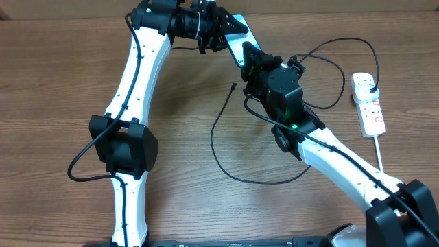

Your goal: Plug charger to phone and switch on socket

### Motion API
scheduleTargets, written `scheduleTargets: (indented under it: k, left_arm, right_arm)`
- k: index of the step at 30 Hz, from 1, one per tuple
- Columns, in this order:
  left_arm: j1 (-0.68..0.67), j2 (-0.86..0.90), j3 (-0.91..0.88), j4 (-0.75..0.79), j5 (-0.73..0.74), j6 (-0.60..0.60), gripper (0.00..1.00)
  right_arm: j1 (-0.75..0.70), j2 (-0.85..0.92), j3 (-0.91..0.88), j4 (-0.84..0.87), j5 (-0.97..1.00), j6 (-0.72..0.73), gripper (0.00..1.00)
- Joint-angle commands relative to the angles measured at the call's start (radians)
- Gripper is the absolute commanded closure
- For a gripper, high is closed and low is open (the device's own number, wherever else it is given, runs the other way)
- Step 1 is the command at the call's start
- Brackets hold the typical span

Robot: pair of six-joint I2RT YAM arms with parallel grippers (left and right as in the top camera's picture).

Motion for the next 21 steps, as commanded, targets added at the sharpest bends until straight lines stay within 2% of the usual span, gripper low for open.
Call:
scheduleTargets:
  k: [1,8,21]
  left_arm:
    - [-0.007,-0.040,0.021,0.006,-0.011,-0.003,0.73]
    - [-0.007,-0.040,0.021,0.006,-0.011,-0.003,0.87]
    - [-0.007,-0.040,0.021,0.002,-0.031,0.002,0.94]
  right_arm:
    - [0.004,0.001,0.040,0.011,-0.027,0.005,0.96]
    - [0.004,0.001,0.040,0.011,-0.028,0.005,0.96]
    - [0.004,0.001,0.040,0.011,-0.031,0.005,0.95]
